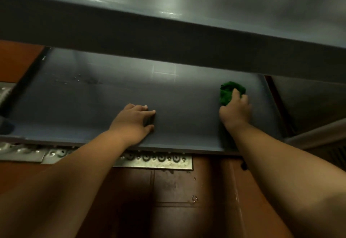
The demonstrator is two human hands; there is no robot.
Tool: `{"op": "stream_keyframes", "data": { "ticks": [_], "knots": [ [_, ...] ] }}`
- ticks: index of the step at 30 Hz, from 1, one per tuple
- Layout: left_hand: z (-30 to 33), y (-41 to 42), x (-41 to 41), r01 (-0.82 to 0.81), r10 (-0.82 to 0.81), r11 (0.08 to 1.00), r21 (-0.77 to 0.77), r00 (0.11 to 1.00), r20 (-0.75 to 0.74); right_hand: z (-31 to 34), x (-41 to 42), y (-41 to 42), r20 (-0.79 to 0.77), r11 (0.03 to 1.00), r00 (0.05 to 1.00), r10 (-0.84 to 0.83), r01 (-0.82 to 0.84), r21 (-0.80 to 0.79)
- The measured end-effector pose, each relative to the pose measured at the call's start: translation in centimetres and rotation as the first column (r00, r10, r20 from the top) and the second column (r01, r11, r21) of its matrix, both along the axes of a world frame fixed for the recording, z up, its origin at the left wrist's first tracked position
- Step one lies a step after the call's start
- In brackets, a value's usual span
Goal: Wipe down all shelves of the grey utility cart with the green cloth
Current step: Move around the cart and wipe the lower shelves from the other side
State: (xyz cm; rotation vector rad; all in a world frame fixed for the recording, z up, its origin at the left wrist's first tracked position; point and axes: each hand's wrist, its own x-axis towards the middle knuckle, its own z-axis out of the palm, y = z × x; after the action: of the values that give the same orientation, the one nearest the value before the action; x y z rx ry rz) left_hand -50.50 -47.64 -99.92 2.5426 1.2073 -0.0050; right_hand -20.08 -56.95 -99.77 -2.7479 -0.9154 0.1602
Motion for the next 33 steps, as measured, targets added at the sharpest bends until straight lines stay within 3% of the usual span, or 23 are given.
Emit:
{"op": "stream_keyframes", "data": {
  "ticks": [4, 8, 18, 24, 28, 33],
  "knots": [
    [0.4, 3.1, -3.2, -0.012, 0.02, 0.995, -0.099, 0.996, 0.081, -0.3, -3.8, 2.4, 0.036, 0.995, 0.995, 0.097, -0.097, -0.006],
    [0.3, 6.1, -9.9, -0.176, 0.176, 0.984, 0.009, 0.979, -0.103, -0.4, -4.8, 3.2, 0.038, 0.999, 0.998, 0.051, -0.051, -0.012],
    [-0.4, 5.3, -11.4, -0.113, 0.113, 0.994, 0.002, 0.993, -0.031, -1.0, -16.6, 9.6, 0.048, 0.983, 0.983, 0.178, -0.18, 0.041],
    [0.1, 8.3, -17.6, -0.198, 0.195, 0.98, -0.011, 0.971, -0.14, -1.4, -17.3, 10.6, 0.059, 0.986, 0.985, 0.163, -0.165, 0.031],
    [-0.2, 7.2, -17.6, -0.152, 0.154, 0.988, 0.026, 0.982, -0.107, -1.3, -19.0, 11.5, -0.003, 0.993, 0.995, 0.101, -0.101, 0.059],
    [-0.4, 6.1, -17.7, -0.184, 0.185, 0.983, 0.012, 0.981, -0.06, -0.8, -24.1, 13.7, -0.055, 0.985, 0.987, 0.152, -0.147, 0.088]
  ]
}}
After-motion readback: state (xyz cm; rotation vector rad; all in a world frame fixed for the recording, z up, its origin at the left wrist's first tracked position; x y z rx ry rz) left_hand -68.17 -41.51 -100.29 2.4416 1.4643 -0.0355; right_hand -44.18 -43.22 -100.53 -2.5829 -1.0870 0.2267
